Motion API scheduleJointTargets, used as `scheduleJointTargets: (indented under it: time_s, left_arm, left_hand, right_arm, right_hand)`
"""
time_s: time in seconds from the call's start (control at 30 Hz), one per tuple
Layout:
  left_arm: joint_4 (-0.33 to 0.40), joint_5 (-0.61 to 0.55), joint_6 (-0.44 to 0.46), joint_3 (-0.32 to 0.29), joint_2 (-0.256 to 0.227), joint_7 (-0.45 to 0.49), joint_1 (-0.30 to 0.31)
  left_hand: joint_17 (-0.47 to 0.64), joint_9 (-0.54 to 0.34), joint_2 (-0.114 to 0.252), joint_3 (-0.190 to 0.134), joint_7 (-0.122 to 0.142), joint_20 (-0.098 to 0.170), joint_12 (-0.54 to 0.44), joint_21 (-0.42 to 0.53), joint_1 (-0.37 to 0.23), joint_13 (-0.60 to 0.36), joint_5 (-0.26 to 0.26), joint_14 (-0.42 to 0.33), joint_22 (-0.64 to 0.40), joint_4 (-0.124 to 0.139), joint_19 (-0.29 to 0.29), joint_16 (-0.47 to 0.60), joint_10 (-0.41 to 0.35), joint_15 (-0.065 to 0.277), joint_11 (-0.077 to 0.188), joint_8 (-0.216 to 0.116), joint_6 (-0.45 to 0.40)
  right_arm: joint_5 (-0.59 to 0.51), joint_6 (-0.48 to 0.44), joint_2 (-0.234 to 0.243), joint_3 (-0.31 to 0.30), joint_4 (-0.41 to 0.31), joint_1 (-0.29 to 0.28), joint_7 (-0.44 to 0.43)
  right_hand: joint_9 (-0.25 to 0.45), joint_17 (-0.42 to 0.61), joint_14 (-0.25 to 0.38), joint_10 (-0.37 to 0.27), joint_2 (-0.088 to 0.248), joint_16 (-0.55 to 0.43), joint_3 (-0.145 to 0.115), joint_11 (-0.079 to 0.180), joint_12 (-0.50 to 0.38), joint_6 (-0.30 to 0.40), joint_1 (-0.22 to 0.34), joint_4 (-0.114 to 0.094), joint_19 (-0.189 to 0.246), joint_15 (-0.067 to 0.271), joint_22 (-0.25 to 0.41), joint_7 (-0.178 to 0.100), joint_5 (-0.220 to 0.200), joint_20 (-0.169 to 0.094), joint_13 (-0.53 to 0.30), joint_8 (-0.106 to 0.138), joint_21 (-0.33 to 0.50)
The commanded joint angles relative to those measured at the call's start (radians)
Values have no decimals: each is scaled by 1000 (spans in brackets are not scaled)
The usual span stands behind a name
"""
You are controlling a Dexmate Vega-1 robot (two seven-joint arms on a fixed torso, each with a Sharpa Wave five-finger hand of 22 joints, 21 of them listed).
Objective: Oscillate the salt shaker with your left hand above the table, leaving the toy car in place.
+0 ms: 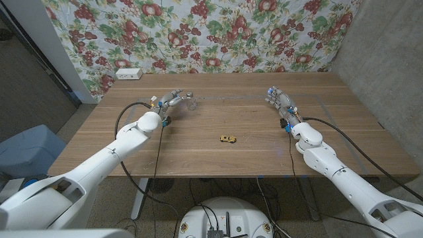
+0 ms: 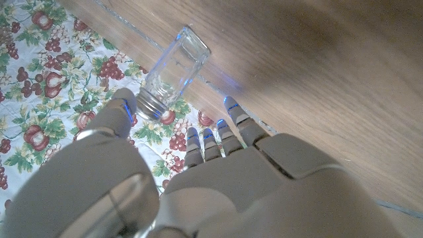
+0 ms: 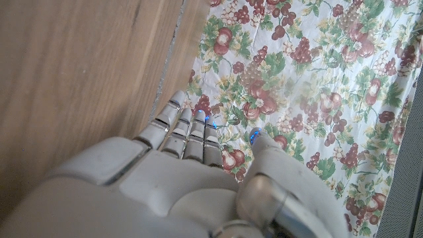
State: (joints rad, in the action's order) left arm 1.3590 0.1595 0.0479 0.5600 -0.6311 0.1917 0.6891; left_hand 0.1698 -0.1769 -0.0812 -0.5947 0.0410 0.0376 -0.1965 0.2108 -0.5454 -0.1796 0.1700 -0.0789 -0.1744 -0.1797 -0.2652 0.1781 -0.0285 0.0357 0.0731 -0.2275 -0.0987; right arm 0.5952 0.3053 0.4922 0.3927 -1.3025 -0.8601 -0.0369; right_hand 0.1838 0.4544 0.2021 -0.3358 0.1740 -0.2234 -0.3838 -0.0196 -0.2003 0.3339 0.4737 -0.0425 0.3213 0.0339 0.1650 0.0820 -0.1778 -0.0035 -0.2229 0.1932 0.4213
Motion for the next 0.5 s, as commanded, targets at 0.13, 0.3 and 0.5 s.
scheduleJointTargets:
  time_s: [0.13,0.3,0.5]
  left_arm:
    - [-58,-13,-23,30,15,-37,-43]
    - [-61,-18,-17,37,17,-41,-49]
    - [-69,-23,-12,44,23,-43,-56]
  left_hand:
    - [2,-2,2,-2,-5,11,-10,4,-18,-3,4,-15,-5,5,-17,10,-14,29,1,-1,-16]
    - [2,-2,3,1,-1,16,-10,4,-28,-3,4,-19,-5,3,-23,9,-19,33,9,-1,-24]
    - [2,-2,5,5,-10,12,-8,4,-43,-3,3,-25,-5,3,-30,8,-24,32,3,0,-31]
  right_arm:
    - [-4,6,-5,-1,0,-7,-13]
    - [-5,7,-4,-3,-4,-12,-18]
    - [1,5,-5,-5,-3,-13,-17]
  right_hand:
    - [3,-1,4,-9,3,-9,-5,1,-6,6,-14,7,12,-6,5,-3,-1,-1,-1,4,-6]
    - [3,-1,5,-9,3,-9,-5,0,-5,7,-15,8,13,-5,5,-3,-1,-1,-1,4,-8]
    - [3,-2,5,-9,4,-10,-6,-3,-5,7,-16,10,14,-7,5,-1,-1,-1,0,4,-10]
